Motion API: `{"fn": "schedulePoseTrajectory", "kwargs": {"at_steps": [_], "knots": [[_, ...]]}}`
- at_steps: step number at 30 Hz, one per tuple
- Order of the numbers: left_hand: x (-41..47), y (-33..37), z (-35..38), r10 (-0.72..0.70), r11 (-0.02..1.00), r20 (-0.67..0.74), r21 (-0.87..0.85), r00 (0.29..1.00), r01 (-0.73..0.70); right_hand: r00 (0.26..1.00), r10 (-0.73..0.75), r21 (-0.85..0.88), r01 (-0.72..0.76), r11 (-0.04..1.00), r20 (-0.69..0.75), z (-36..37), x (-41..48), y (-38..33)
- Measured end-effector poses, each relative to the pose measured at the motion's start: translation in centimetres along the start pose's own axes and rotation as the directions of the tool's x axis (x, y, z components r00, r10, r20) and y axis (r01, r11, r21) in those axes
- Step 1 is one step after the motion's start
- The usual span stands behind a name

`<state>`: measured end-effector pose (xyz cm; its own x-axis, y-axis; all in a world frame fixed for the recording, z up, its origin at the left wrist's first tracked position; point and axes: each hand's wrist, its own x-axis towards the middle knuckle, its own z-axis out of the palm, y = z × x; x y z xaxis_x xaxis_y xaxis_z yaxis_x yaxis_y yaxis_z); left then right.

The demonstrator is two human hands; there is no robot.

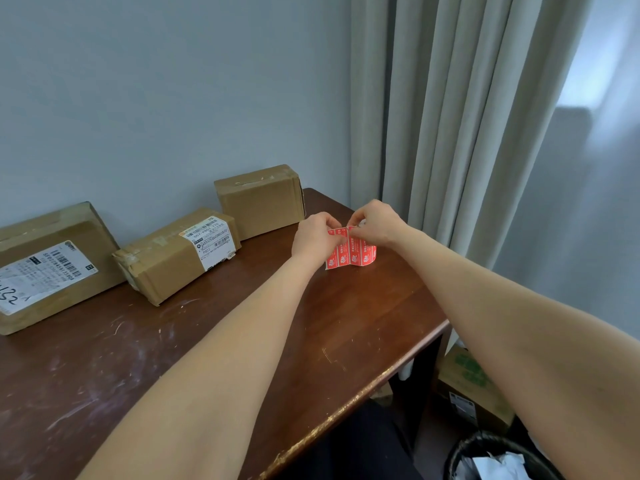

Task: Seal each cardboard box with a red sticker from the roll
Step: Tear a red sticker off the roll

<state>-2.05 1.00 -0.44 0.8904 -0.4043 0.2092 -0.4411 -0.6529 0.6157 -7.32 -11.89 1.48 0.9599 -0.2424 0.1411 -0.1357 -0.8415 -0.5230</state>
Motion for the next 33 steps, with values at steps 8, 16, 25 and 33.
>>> {"fn": "schedulePoseTrajectory", "kwargs": {"at_steps": [8,16,25,33], "knots": [[0.1,0.0,-0.5,-0.013,1.000,0.056,-0.009,0.998,0.014,0.998,-0.006,-0.023,0.008,1.000,0.064,-0.4,-0.2,-0.3],[0.0,-0.1,-0.6,0.015,0.997,0.066,0.073,0.998,-0.020,0.999,-0.033,-0.196,0.036,0.980,0.022,-0.2,-0.8,-1.1],[0.1,-0.2,-0.3,-0.024,0.999,0.073,0.036,0.997,0.022,0.999,-0.024,-0.173,0.029,0.984,0.029,-0.2,-0.7,-0.9],[0.3,0.1,-0.1,-0.105,0.994,0.111,-0.003,0.988,0.106,0.999,-0.003,-0.170,0.010,0.985,0.041,-0.2,-0.6,-1.0]]}}
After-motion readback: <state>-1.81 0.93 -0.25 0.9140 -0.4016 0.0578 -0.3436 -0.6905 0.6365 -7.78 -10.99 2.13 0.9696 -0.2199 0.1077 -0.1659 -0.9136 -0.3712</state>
